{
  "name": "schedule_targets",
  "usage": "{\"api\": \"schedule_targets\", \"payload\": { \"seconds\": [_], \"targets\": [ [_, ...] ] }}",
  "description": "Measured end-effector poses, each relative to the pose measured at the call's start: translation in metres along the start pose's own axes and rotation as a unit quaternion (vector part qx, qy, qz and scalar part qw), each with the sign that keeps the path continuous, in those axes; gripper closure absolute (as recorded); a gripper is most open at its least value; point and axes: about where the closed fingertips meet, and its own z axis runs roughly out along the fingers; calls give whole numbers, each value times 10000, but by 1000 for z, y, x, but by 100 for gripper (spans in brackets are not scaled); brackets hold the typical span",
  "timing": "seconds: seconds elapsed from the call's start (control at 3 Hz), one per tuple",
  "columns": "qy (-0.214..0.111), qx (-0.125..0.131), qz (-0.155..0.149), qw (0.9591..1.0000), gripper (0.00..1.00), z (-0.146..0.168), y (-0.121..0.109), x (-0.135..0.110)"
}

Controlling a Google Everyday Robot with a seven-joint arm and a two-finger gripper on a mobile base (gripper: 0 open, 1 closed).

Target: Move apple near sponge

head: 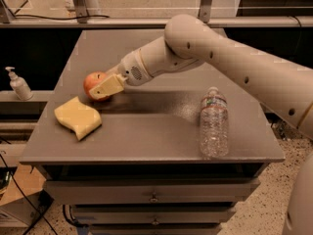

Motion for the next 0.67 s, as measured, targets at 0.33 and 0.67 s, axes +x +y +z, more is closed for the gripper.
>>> {"api": "schedule_targets", "payload": {
  "seconds": [0.33,0.67],
  "targets": [
    [5,-18,-6,10000,0,2,1,0],
    [5,-18,-6,10000,0,2,1,0]
  ]
}}
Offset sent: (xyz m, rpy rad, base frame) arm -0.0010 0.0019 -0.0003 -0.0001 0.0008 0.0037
